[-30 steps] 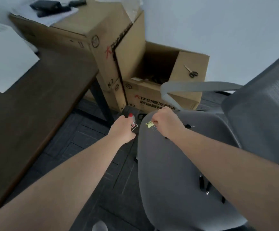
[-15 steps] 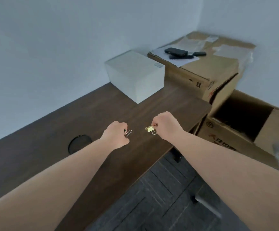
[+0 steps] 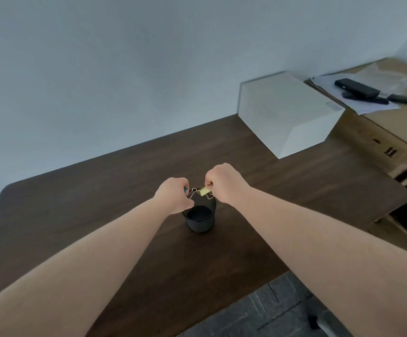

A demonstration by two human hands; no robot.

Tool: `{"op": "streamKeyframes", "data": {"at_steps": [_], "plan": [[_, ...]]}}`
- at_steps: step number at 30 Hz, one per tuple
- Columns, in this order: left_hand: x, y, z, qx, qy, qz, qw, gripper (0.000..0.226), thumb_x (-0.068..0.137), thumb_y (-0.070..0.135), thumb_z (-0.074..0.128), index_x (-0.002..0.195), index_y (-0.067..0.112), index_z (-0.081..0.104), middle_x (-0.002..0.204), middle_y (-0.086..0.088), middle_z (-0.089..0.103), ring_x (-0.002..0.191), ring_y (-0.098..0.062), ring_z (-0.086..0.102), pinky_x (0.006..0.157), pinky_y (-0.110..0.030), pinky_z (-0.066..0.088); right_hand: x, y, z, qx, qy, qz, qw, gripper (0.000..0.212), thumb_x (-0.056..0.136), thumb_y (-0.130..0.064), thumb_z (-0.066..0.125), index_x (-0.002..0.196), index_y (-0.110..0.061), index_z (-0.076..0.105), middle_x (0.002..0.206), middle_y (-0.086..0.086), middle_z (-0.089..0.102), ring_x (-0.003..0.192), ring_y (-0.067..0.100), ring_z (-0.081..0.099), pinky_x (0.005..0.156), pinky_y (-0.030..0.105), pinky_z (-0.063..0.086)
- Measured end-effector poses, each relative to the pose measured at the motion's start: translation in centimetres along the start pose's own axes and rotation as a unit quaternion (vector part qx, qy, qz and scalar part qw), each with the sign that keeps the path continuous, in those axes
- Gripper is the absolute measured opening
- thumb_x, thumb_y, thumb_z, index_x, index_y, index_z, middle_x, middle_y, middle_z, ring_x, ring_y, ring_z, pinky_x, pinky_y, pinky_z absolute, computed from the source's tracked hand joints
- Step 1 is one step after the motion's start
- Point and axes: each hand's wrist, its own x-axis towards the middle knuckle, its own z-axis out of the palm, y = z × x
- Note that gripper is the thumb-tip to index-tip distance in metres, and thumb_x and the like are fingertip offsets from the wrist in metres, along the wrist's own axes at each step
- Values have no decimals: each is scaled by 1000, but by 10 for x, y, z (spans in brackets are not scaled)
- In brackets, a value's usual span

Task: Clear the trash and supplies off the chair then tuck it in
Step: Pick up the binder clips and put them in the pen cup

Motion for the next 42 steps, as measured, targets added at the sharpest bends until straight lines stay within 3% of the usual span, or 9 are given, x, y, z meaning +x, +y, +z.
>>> {"op": "streamKeyframes", "data": {"at_steps": [9, 13, 17, 21, 23, 25, 32, 36, 42], "plan": [[5, 18, 13, -75, -44, -48, 995, 16, 78, 17, 64, 84, 11, 50, 70, 2, 45, 77, -23, 49, 53, -25, 36, 7, -3, 7, -15, -70, -9, 997, 26, 85, -3, 50, 98, -10, 71, 98, 14, 66, 85, 32, 63, 68, 33, 53], [4, 18, 16, -61, -48, -54, 996, 19, 78, 16, 65, 92, 11, 53, 86, -3, 54, 83, -23, 51, 62, -28, 42, 6, 0, 10, -4, -71, -19, 997, 25, 87, -4, 51, 102, -10, 70, 102, 14, 66, 89, 30, 63, 78, 37, 56], [2, 17, 18, -47, -43, -36, 997, 40, 78, 16, 66, 116, 12, 58, 108, -7, 60, 94, -24, 54, 71, -29, 45, 4, -3, 10, 1, -74, -27, 997, 23, 87, -3, 49, 100, -6, 69, 97, 13, 66, 91, 29, 58, 69, 31, 47], [0, 16, 17, -58, -41, -23, 997, 48, 77, 14, 69, 123, 16, 55, 119, -4, 60, 111, -26, 55, 80, -30, 47, 2, -14, 8, 0, -82, -28, 996, 13, 85, -5, 52, 74, -10, 57, 74, 4, 51, 75, 24, 45, 65, 30, 38], [-1, 15, 15, -50, -37, -20, 998, 44, 77, 15, 68, 118, 14, 55, 116, -4, 63, 107, -26, 58, 80, -31, 48, 1, -19, 9, 6, -91, -26, 995, 33, 84, -4, 52, 58, -18, 39, 62, -3, 40, 71, 24, 43, 64, 30, 37], [-1, 14, 12, -48, -27, -17, 998, 36, 78, 18, 67, 112, 12, 57, 111, -4, 65, 103, -25, 60, 79, -31, 48, 1, -22, 11, 22, -99, -11, 995, 39, 82, -1, 51, 54, -20, 32, 60, -4, 38, 69, 25, 42, 59, 30, 36], [-3, 3, -4, -21, -28, -17, 999, 35, 78, 10, 62, 112, 13, 62, 114, -4, 63, 109, -25, 57, 86, -34, 50, 11, -31, 12, 17, -140, 7, 990, 10, 84, 0, 53, 88, -9, 55, 85, 5, 58, 84, 29, 58, 81, 36, 53], [-4, 3, -7, -13, -30, -21, 999, 38, 78, 20, 68, 115, 12, 60, 116, -4, 61, 109, -25, 56, 86, -32, 47, 4, -24, 8, 37, -115, -13, 993, 26, 85, -9, 60, 111, -11, 62, 108, 8, 64, 98, 30, 61, 86, 41, 54], [-3, 16, -16, 58, -38, -14, 997, 43, 81, 20, 66, 122, 11, 55, 121, -7, 58, 111, -27, 55, 83, -32, 45, -11, -11, -1, 57, -84, -18, 995, 27, 91, -15, 56, 118, -14, 61, 116, 9, 64, 105, 29, 60, 87, 38, 52]]}}
